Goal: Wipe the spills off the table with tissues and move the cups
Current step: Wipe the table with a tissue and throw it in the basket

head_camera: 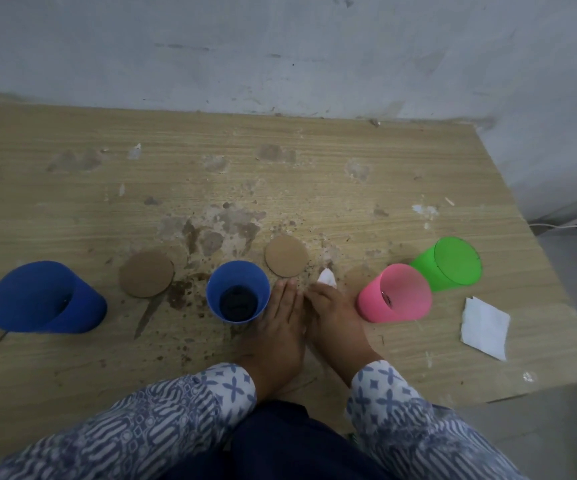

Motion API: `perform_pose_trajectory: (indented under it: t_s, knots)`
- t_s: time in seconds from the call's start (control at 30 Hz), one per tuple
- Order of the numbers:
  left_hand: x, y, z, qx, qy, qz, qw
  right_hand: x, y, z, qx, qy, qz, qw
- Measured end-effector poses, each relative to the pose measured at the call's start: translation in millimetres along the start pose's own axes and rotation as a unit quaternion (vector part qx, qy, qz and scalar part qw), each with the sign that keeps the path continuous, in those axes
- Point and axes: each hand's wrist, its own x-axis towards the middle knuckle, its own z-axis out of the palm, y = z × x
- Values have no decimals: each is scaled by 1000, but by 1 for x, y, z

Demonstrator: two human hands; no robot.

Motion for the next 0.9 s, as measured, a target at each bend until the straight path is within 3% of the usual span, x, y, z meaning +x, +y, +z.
perform_pose_trajectory:
  t_s: [0.2, 0.37, 0.63, 0.9]
  knots:
    - [2, 2, -6, 5, -27, -14, 1000, 20, 8, 1, -20, 20, 65, 997]
    - [2, 3, -8, 3, -40, -15, 999, 8, 0, 0, -105, -6, 29, 994]
    - [2, 1, -10, -21, -78, -21, 997, -8, -2, 1, 49, 52, 52, 996]
    - [3, 4, -26, -56, -104, -34, 992, -17, 3, 12, -10, 39, 45, 998]
